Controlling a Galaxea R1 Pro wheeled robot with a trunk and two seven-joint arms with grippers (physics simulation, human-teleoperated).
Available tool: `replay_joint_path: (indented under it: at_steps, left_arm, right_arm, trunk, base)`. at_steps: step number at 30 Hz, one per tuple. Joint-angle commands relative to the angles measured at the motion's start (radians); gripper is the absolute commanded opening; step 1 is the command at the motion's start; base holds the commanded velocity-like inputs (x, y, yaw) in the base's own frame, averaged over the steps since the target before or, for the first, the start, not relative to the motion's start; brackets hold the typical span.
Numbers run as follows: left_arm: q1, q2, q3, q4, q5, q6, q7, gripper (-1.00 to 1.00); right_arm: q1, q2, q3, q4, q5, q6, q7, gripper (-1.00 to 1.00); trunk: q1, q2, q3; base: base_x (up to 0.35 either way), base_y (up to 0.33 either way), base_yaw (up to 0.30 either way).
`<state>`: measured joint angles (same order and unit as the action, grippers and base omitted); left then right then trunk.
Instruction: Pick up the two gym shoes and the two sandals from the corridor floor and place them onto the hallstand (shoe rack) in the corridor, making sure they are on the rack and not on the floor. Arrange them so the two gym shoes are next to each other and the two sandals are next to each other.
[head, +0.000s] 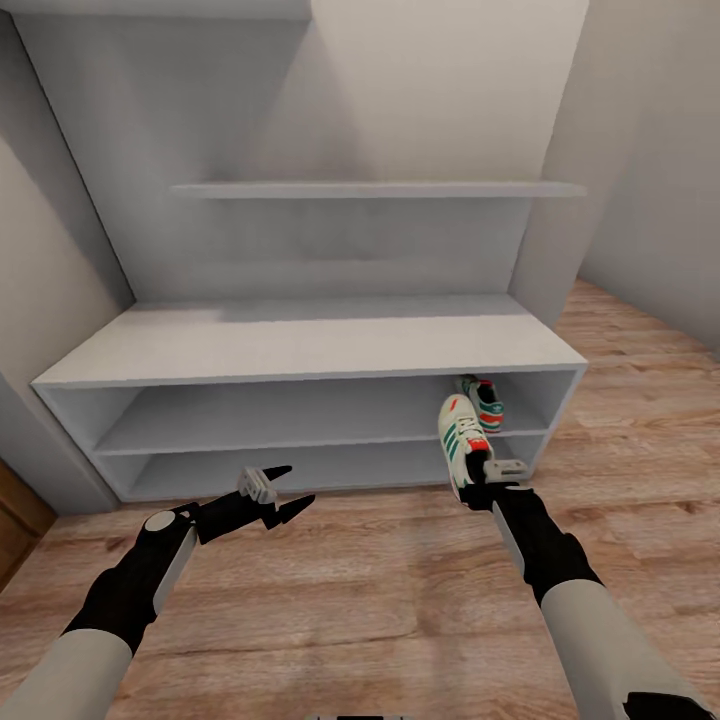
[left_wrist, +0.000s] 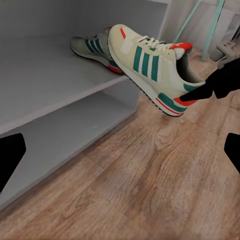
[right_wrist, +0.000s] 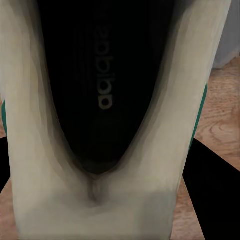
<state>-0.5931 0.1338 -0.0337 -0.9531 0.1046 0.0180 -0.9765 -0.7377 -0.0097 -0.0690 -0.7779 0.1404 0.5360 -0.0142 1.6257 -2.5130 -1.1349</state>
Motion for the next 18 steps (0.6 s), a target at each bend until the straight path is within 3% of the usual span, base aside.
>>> replay_joint_path:
  at_steps: [1, 12, 18]
  left_arm:
    - [-0.001, 0.001, -0.003, 0.001, 0.007, 0.002, -0.001, 1.00]
    - [-0.001, 0.000, -0.004, 0.001, 0.007, 0.002, -0.001, 1.00]
    - [-0.001, 0.000, -0.005, 0.001, 0.007, 0.002, -0.001, 1.00]
  right_arm:
    - [0.000, 0.000, -0.001, -0.001, 0.010, 0.005, 0.002, -1.00]
    - [0.000, 0.000, -0.002, -0.001, 0.010, 0.005, 0.002, -1.00]
    - [0.000, 0.000, -0.002, -0.001, 0.010, 0.005, 0.002, -1.00]
  trunk:
    - [0.000, 0.000, -0.001]
    - [0.000, 0.000, -0.001]
    - [0.000, 0.000, -0.001]
  base:
    - [0.170, 0.060, -0.001]
    - [0.113, 0.042, 0.000]
    - [0.281, -0.001, 0.000]
